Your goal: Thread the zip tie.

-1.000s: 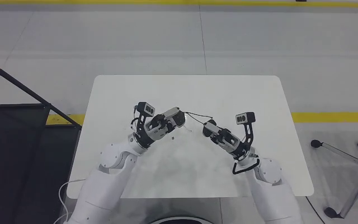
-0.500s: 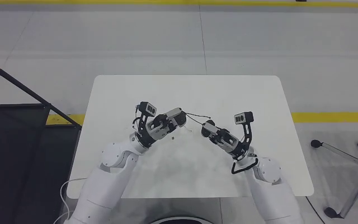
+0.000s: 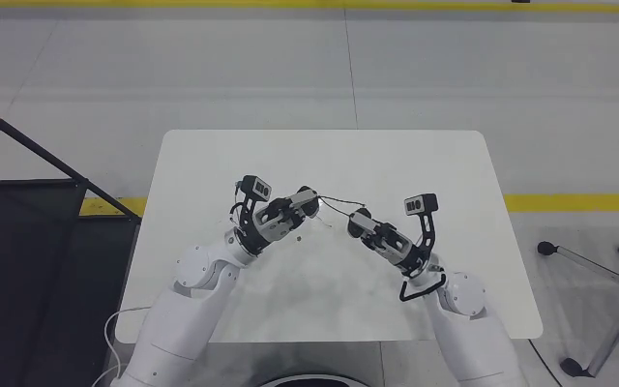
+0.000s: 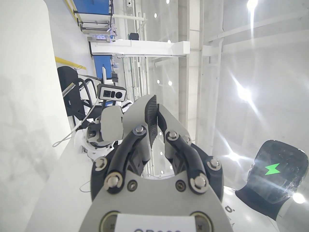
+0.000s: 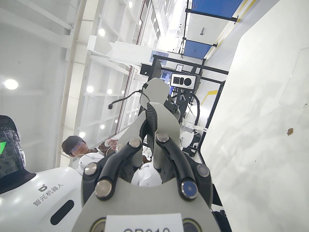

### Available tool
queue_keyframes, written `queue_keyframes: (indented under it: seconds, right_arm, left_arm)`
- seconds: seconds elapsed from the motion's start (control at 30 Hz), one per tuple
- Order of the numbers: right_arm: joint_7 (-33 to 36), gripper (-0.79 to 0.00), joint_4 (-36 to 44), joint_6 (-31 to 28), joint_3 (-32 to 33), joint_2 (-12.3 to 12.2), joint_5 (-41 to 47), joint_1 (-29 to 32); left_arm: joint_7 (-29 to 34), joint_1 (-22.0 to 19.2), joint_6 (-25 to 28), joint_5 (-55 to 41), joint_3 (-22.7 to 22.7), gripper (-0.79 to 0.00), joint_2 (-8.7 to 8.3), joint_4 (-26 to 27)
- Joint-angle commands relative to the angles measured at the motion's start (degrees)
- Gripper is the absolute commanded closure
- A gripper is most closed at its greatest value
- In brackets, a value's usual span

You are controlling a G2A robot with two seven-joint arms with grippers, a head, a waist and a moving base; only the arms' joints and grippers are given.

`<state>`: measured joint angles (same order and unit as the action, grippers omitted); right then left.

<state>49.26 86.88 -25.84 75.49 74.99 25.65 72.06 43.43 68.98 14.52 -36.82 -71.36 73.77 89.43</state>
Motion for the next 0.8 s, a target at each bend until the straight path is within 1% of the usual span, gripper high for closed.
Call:
queue_keyframes:
  seconds: [0.0,0.17,0.27,0.6,0.77]
  right_arm:
    - [-0.1,0.0,0.2,-0.2,0.2,-0.1,0.4,0.1]
    - [-1.1,0.0,0.9,-1.4,1.0,-0.2,3.0,0.8]
    - [-1.2,0.0,1.5,-2.5,1.9,-0.3,6.2,1.4]
    - [1.4,0.0,2.1,-5.9,4.7,-0.5,17.7,3.1]
    - [2.8,0.0,1.8,-6.7,5.7,-0.6,20.9,3.6]
  left_arm:
    - [0.0,0.0,0.1,0.0,0.0,0.0,0.0,0.0]
    - [0.0,0.2,0.5,0.2,-0.1,0.0,-0.04,0.0]
    - [0.1,0.5,0.7,0.1,-0.4,0.0,-0.09,0.1]
    - [0.3,1.6,1.1,0.2,-1.1,0.0,-0.29,0.8]
    - [0.4,1.9,1.1,0.1,-1.5,0.0,-0.39,0.9]
